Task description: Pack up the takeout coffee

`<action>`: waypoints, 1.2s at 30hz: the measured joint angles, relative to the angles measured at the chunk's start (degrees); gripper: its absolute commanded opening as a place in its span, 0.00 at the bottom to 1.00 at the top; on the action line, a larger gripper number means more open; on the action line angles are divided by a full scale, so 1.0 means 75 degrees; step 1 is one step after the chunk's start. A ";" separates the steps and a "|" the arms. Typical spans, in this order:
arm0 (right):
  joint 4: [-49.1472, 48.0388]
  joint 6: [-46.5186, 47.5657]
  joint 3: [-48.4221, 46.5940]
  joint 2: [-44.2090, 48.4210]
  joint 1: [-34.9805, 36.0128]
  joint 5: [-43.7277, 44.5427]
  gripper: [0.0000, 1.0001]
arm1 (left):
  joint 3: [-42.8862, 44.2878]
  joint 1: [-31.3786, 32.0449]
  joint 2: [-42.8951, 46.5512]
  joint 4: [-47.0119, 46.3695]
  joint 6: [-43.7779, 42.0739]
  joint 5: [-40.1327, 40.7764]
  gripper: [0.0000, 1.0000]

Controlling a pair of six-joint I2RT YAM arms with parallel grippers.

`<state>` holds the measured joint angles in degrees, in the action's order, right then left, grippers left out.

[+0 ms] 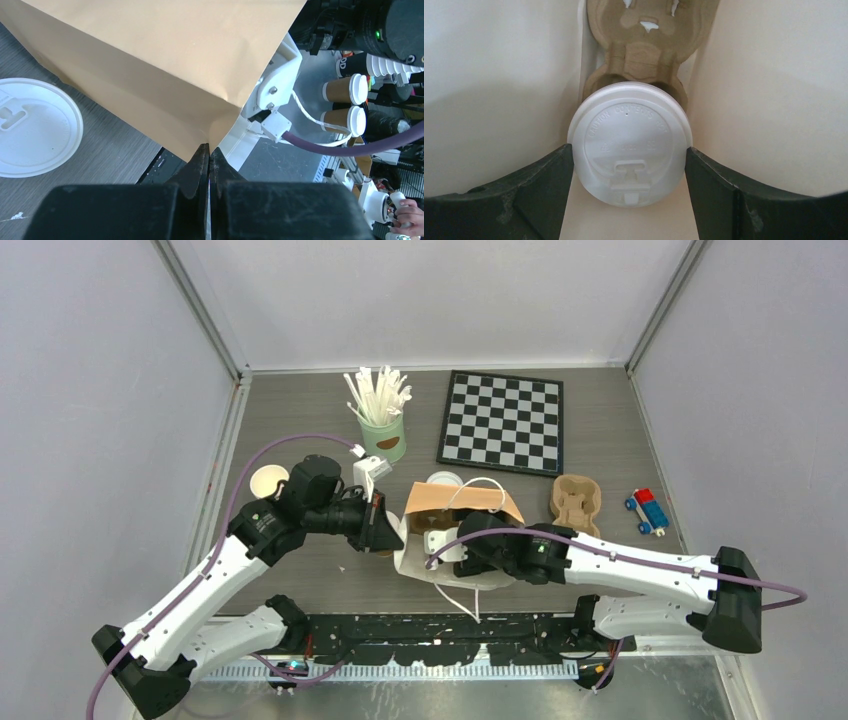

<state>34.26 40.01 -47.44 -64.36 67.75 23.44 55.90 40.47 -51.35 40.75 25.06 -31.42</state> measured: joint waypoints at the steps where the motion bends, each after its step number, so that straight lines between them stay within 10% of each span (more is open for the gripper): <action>1: -0.0012 0.0003 0.0015 0.0009 -0.0047 -0.0006 0.81 | 0.0000 0.0000 0.0000 0.0000 0.0000 -0.0009 0.00; 36: 0.0501 -0.0242 -0.0093 0.0029 -0.0350 -0.0038 0.87 | 0.0017 0.0000 -0.0187 -0.0017 -0.0076 -0.0023 0.00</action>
<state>38.02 38.20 -48.14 -64.14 65.12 23.16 56.03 40.47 -52.75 40.62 24.49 -31.59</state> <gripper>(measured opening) 0.855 0.008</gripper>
